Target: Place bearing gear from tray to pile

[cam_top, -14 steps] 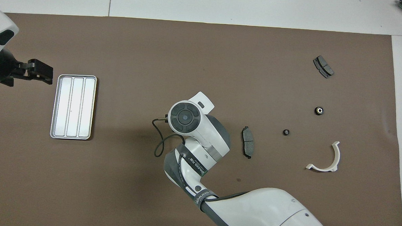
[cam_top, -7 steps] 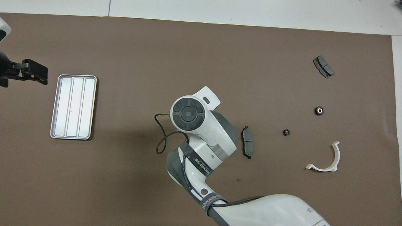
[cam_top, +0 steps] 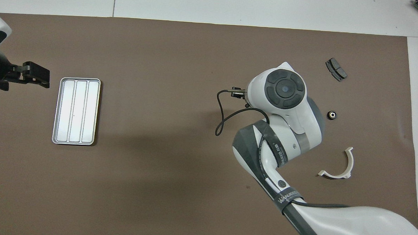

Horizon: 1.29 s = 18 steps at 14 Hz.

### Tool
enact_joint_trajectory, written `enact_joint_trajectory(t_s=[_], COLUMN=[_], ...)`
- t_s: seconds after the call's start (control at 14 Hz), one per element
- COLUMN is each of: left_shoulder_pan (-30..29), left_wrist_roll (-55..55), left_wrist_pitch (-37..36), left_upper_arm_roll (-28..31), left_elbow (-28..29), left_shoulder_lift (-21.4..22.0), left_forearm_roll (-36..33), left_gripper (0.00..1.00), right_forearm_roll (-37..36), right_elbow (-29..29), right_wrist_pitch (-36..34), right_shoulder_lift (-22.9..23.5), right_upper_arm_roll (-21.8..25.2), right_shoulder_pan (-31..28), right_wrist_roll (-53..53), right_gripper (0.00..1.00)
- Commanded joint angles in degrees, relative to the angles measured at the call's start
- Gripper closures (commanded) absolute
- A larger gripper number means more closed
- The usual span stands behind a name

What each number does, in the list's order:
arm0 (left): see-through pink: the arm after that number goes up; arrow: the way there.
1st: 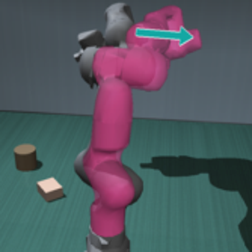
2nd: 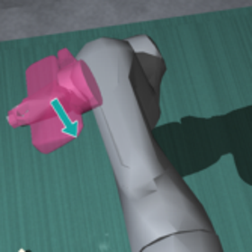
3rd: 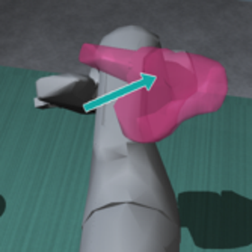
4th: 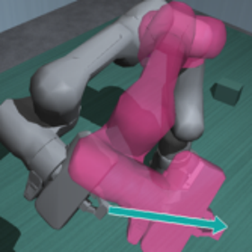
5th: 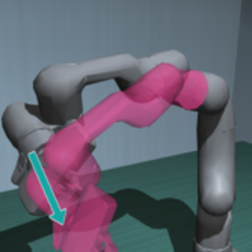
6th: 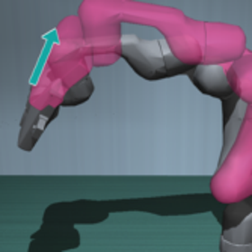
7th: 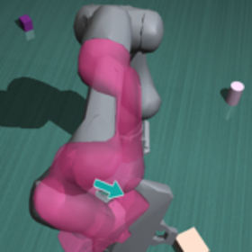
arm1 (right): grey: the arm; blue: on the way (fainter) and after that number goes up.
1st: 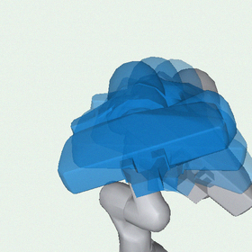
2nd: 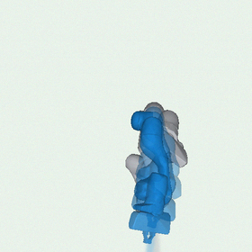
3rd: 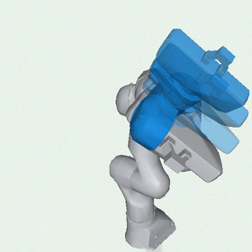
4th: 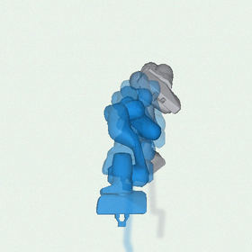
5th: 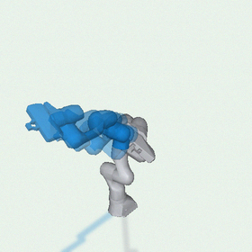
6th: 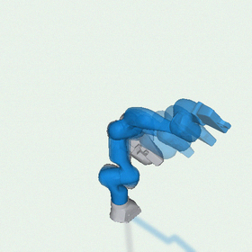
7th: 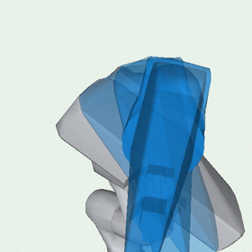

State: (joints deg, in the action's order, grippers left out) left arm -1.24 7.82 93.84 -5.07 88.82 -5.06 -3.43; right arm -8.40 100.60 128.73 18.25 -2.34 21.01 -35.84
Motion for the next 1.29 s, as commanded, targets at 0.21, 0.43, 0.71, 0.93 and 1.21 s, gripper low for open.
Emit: enact_joint_trajectory(t_s=[0.21, 0.43, 0.71, 0.93, 1.21], left_shoulder_pan=[-0.6, -0.7, -0.6, -0.7, -0.6], left_wrist_roll=[-0.2, -0.2, -0.2, -0.2, -0.2], left_wrist_pitch=[1.3, 1.3, 1.3, 1.3, 1.3], left_upper_arm_roll=[-0.4, -0.4, -0.4, -0.4, -0.4], left_elbow=[2.1, 2.1, 2.1, 2.1, 2.1], left_shoulder_lift=[1.7, 1.7, 1.7, 1.7, 1.7], left_forearm_roll=[-0.8, -0.8, -0.8, -0.8, -0.8], left_gripper=[0.00, 0.00, 0.00, 0.00, 0.00], right_forearm_roll=[-0.2, 4.4, 6.1, 6.1, 6.0], right_elbow=[2.1, 1.4, -0.7, -2.7, -2.4], right_wrist_pitch=[4.3, 5.1, 11.0, 12.3, 11.0], right_shoulder_lift=[0.7, 3.6, 9.0, 11.6, 9.6], right_upper_arm_roll=[-0.9, -0.9, -0.9, -0.8, -0.8], right_shoulder_pan=[-10.5, -14.7, -19.2, -19.9, -19.5], right_wrist_roll=[10.8, 18.1, 23.9, 24.0, 24.0], right_gripper=[1.00, 1.00, 0.91, 0.77, 0.00])
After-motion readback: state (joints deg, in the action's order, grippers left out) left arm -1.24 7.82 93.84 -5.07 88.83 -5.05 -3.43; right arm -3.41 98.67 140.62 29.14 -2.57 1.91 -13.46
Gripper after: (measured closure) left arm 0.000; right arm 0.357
